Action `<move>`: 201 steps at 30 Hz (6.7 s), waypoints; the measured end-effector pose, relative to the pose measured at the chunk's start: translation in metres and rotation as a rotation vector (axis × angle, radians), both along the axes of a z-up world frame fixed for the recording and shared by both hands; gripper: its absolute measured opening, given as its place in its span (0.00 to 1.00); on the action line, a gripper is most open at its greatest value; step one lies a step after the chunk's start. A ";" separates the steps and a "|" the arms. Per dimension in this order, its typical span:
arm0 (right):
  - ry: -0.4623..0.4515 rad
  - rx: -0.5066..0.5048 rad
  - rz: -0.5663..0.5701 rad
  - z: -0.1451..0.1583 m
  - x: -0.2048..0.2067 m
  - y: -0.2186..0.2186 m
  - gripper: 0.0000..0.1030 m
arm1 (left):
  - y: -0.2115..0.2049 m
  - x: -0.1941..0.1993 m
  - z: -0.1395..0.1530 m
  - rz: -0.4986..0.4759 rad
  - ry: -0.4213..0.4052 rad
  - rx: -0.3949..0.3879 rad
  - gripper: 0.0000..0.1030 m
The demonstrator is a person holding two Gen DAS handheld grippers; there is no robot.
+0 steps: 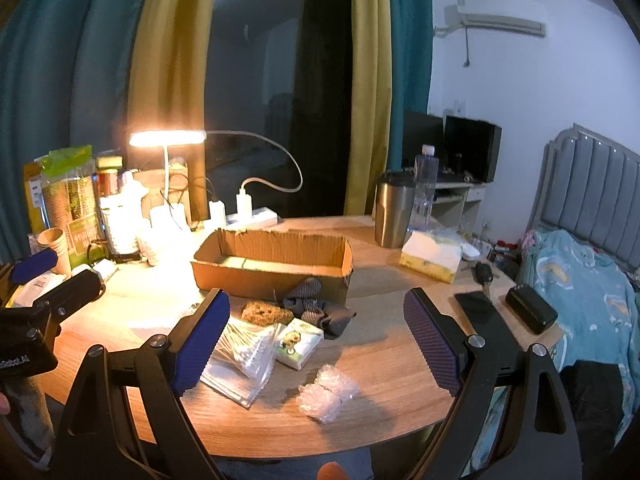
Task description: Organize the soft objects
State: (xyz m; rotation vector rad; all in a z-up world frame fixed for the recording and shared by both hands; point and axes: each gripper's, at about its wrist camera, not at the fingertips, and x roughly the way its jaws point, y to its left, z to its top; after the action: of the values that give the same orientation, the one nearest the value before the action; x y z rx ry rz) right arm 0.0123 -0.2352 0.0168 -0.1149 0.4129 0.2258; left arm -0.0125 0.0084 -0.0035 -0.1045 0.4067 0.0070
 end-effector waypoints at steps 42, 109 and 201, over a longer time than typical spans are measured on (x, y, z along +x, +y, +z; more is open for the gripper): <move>0.453 -0.001 -0.017 -0.141 0.117 -0.040 0.60 | -0.085 0.134 -0.101 -0.163 0.391 0.135 1.00; 0.207 0.032 0.114 -0.046 0.210 -0.021 0.48 | -0.064 0.231 -0.021 -0.176 0.156 0.031 0.70; 0.196 0.029 0.102 -0.039 0.150 0.013 0.67 | -0.021 0.142 -0.041 -0.066 0.193 -0.029 0.85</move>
State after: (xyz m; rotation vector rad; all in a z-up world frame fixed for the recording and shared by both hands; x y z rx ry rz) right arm 0.1620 -0.2221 -0.0224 -0.0856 0.5993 0.3453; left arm 0.1296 -0.0131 -0.0444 -0.1195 0.6029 -0.0543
